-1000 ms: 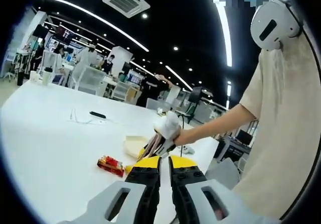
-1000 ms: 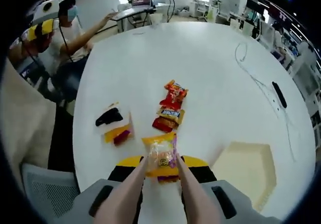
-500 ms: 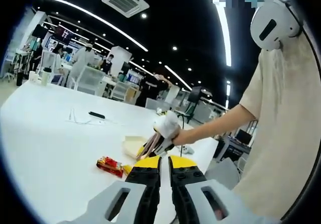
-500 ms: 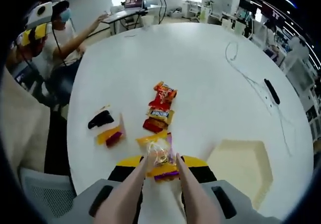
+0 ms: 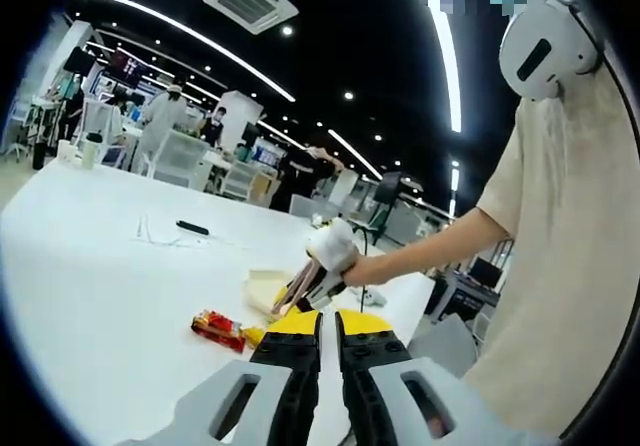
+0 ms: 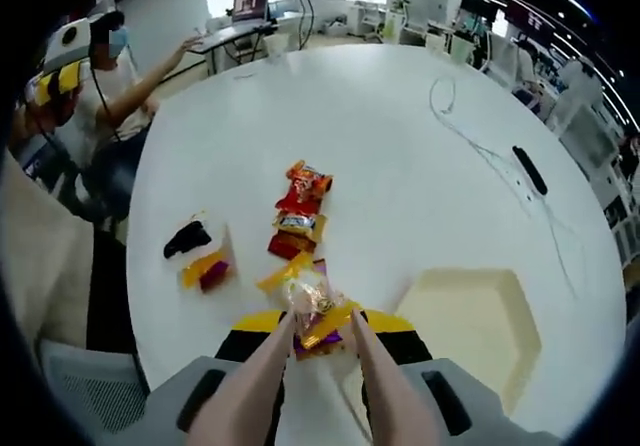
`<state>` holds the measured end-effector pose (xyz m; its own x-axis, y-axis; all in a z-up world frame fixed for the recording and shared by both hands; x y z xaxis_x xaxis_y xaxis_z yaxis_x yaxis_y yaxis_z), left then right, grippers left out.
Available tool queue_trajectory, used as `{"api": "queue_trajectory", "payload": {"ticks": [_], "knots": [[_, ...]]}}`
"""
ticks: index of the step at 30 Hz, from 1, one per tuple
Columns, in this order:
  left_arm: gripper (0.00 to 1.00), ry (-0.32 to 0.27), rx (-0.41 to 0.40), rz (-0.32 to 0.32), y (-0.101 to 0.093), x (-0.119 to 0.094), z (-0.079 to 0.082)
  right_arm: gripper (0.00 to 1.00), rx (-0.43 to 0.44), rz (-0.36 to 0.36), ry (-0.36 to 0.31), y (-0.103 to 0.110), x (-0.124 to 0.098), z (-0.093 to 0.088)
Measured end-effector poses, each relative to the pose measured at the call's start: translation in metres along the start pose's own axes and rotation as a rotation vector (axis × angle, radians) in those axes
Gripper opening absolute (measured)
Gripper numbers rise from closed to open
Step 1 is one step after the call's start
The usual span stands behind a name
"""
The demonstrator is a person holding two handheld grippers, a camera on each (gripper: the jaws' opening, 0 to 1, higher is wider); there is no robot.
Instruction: Place the target food into the container with the food tongs after gripping and lifting it, then release it inside without dropping or visibly crushing the food.
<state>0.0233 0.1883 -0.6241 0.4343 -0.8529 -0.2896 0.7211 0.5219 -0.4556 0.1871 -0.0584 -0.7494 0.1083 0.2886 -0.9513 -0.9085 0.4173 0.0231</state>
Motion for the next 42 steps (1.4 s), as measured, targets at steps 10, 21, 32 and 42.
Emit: {"api": "queue_trajectory", "payload": {"ticks": [10, 21, 32, 42], "knots": [[0.03, 0.002, -0.003, -0.008, 0.0, 0.004, -0.001, 0.29, -0.138, -0.009, -0.002, 0.011, -0.006, 0.009], [0.03, 0.003, -0.012, 0.002, -0.001, 0.001, -0.005, 0.29, -0.272, -0.001, 0.027, 0.019, -0.004, 0.005], [0.03, 0.002, -0.011, 0.002, -0.001, 0.002, -0.004, 0.29, -0.215, -0.045, 0.059, 0.017, 0.0, -0.013], [0.03, 0.017, -0.015, -0.013, -0.002, 0.008, -0.005, 0.29, -0.129, -0.081, 0.02, 0.015, 0.006, -0.03]]}}
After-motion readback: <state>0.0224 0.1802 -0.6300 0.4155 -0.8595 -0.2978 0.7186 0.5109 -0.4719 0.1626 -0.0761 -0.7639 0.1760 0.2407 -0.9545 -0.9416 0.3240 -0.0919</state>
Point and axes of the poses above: the point that each gripper's makers call its tool centre point, and the gripper's own axes: x roughly forward along the fingers, y roughly to its left, z roughly out of its top, the point moved 7 cm from there along -x, roughly backward along the fingers, and after that the axes turned 13 degrees about y, right-handed, at the moved point
